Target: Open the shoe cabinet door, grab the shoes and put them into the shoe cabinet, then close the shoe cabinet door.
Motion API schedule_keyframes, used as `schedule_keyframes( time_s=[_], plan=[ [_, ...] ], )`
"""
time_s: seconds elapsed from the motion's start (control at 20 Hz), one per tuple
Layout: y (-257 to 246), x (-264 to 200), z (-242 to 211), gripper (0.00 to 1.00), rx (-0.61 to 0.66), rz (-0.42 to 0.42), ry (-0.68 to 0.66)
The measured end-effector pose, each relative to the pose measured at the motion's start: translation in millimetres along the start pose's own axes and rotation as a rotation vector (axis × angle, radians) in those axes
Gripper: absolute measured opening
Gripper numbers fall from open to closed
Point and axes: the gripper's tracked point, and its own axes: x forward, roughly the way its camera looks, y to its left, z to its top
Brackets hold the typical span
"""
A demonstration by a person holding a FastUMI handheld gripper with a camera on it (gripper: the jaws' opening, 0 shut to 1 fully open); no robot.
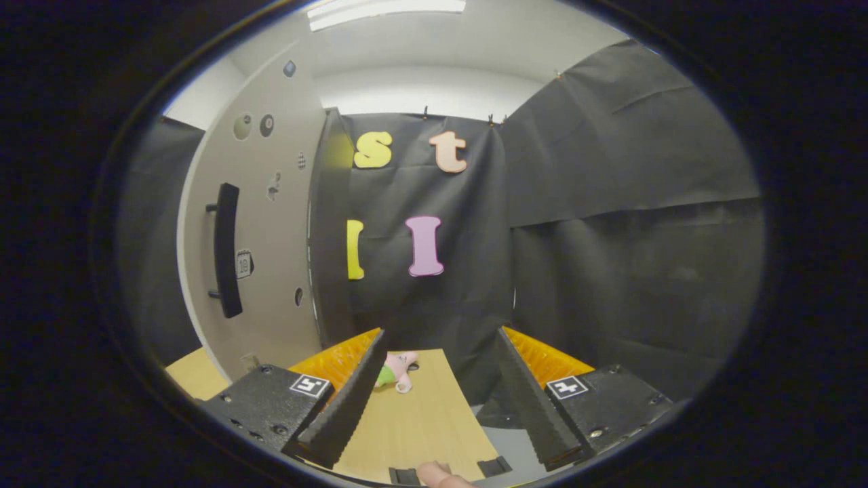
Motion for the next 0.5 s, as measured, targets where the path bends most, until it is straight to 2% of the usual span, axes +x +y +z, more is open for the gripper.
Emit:
schedule_keyframes(
  time_s=[0.15, 0.35, 0.5],
  plan=[
    [6.1, 13.1, -0.2, 1.0, 0.004, 0.007, 0.007],
    [52.5, 22.6, 4.4, 1.0, 0.043, 0.11, 0.02],
    [70.1, 17.9, 15.3, 1.0, 0.051, 0.126, -0.002]
  ],
)
